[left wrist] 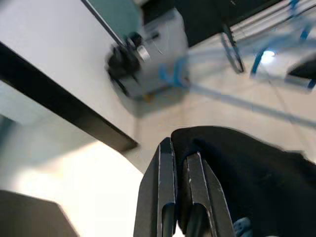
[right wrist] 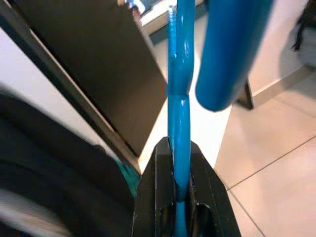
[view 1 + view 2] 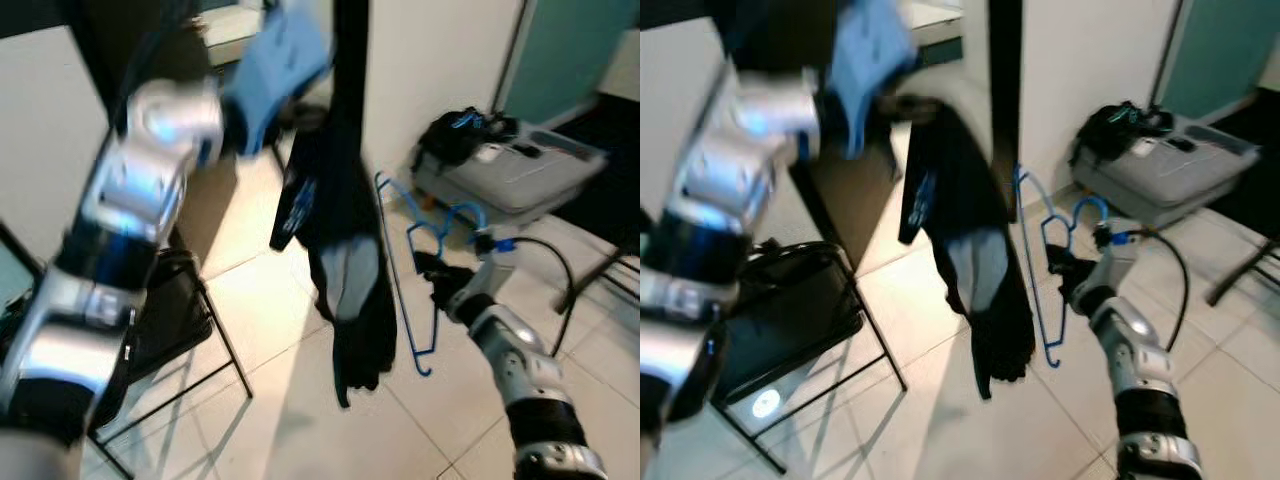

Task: Hang hanger

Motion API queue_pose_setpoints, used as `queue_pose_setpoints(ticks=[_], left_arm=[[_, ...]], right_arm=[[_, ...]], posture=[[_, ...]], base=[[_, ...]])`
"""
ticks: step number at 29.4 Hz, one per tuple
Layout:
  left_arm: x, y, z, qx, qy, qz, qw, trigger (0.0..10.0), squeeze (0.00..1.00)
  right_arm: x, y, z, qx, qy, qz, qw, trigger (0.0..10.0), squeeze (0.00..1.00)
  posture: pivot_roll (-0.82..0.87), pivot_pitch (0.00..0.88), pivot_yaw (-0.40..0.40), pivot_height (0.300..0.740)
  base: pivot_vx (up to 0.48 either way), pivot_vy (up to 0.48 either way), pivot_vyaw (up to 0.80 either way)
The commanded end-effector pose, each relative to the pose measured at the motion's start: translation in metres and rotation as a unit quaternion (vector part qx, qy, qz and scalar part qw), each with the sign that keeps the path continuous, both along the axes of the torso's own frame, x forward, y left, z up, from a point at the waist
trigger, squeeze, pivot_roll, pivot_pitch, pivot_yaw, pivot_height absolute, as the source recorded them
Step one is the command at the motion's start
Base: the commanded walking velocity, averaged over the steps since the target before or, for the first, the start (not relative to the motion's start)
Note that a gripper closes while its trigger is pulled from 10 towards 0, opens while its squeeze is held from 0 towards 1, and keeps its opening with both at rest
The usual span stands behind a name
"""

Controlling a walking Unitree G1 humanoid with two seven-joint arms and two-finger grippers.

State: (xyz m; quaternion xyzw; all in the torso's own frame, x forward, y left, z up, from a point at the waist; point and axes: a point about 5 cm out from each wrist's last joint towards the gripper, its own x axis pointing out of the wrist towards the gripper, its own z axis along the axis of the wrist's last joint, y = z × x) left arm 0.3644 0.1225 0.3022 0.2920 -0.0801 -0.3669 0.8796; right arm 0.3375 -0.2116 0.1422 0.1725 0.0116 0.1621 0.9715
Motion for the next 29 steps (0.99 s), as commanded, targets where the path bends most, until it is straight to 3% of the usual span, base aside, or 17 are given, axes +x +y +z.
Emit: queue_pose_setpoints(ticks=[1, 2, 3, 5, 7, 8, 9, 10, 12, 13, 14, 15, 18, 21, 28, 29], left_arm=[[-0.002, 0.001, 0.018, 0.000, -0.035, 0.009, 0.999, 10.0, 0.00], [-0.001, 0.007, 0.001, -0.003, -0.014, 0.032, 0.999, 10.0, 0.00], [-0.001, 0.007, 0.001, -0.003, -0.014, 0.032, 0.999, 10.0, 0.00], [-0.001, 0.021, -0.021, -0.036, 0.014, 0.089, 0.995, 10.0, 0.00], [-0.001, 0.021, -0.021, -0.036, 0.014, 0.089, 0.995, 10.0, 0.00], [-0.001, 0.027, -0.023, -0.056, 0.017, 0.114, 0.992, 10.0, 0.00], [-0.001, 0.027, -0.023, -0.056, 0.017, 0.114, 0.992, 10.0, 0.00], [0.001, 0.035, -0.015, -0.083, 0.008, 0.146, 0.986, 10.0, 0.00], [0.001, 0.034, -0.006, -0.100, -0.001, 0.152, 0.983, 10.0, 0.00], [0.001, 0.034, -0.006, -0.100, -0.001, 0.152, 0.983, 10.0, 0.00], [0.001, 0.031, -0.001, -0.109, -0.007, 0.151, 0.982, 10.0, 0.00], [0.001, 0.031, -0.001, -0.109, -0.007, 0.151, 0.982, 10.0, 0.00], [0.001, 0.028, 0.002, -0.113, -0.014, 0.155, 0.981, 10.0, 0.00], [0.000, 0.027, 0.001, -0.116, -0.012, 0.156, 0.981, 10.0, 0.00], [-0.001, 0.024, 0.000, -0.119, -0.008, 0.154, 0.981, 10.0, 0.00], [-0.003, 0.019, 0.001, -0.125, -0.005, 0.148, 0.981, 10.0, 0.00]], right_arm=[[-0.001, 0.007, -0.002, 0.009, 0.004, 0.015, 1.000, 10.0, 0.00], [-0.006, 0.005, 0.002, 0.017, -0.005, 0.033, 0.999, 10.0, 0.00], [-0.006, 0.005, 0.002, 0.017, -0.005, 0.033, 0.999, 10.0, 0.00], [-0.032, -0.015, 0.018, 0.015, -0.024, 0.109, 0.994, 10.0, 0.00], [-0.032, -0.015, 0.018, 0.015, -0.024, 0.109, 0.994, 10.0, 0.00], [-0.044, -0.023, 0.024, 0.000, -0.025, 0.145, 0.989, 10.0, 0.00], [-0.044, -0.023, 0.024, 0.000, -0.025, 0.145, 0.989, 10.0, 0.00], [-0.067, -0.033, 0.032, -0.051, -0.012, 0.206, 0.977, 10.0, 0.00], [-0.083, -0.031, 0.033, -0.085, 0.008, 0.252, 0.964, 10.0, 0.00], [-0.083, -0.031, 0.033, -0.085, 0.008, 0.252, 0.964, 10.0, 0.00], [-0.097, -0.020, 0.033, -0.104, 0.023, 0.301, 0.948, 10.0, 0.00], [-0.097, -0.020, 0.033, -0.104, 0.023, 0.301, 0.948, 10.0, 0.00], [-0.118, 0.005, 0.034, -0.121, 0.041, 0.386, 0.914, 10.0, 0.00], [-0.121, 0.013, 0.034, -0.132, 0.039, 0.399, 0.907, 10.0, 0.00], [-0.117, 0.020, 0.035, -0.127, 0.032, 0.396, 0.909, 10.0, 0.00], [-0.111, 0.026, 0.036, -0.130, 0.023, 0.391, 0.911, 10.0, 0.00]], posture=[[0.02, 0.052, 0.059, 0.740], [0.01, 0.050, 0.051, 0.740], [0.01, 0.050, 0.051, 0.740], [0.00, 0.057, 0.040, 0.740], [0.00, 0.057, 0.040, 0.740], [0.00, 0.059, 0.041, 0.740], [0.00, 0.059, 0.041, 0.740], [-0.02, 0.057, 0.042, 0.740], [-0.03, 0.056, 0.042, 0.740], [-0.03, 0.056, 0.042, 0.740], [-0.04, 0.052, 0.045, 0.740], [-0.04, 0.052, 0.045, 0.740], [-0.05, 0.050, 0.048, 0.740], [-0.05, 0.049, 0.049, 0.740], [-0.05, 0.046, 0.048, 0.740], [-0.04, 0.042, 0.038, 0.740]], base=[[0.000, 0.000, -0.80], [0.000, 0.000, -0.80], [0.000, 0.000, -0.80], [0.000, 0.000, -0.80], [0.000, 0.000, -0.80], [0.000, 0.000, -0.80], [0.000, 0.000, -0.80], [0.000, 0.000, 0.00], [0.000, 0.000, 0.00], [0.000, 0.000, 0.00], [0.000, 0.000, 0.00], [0.000, 0.000, 0.00], [0.000, 0.000, 0.00], [0.000, 0.000, 0.00], [0.000, 0.000, 0.00], [0.000, 0.000, 0.00]])
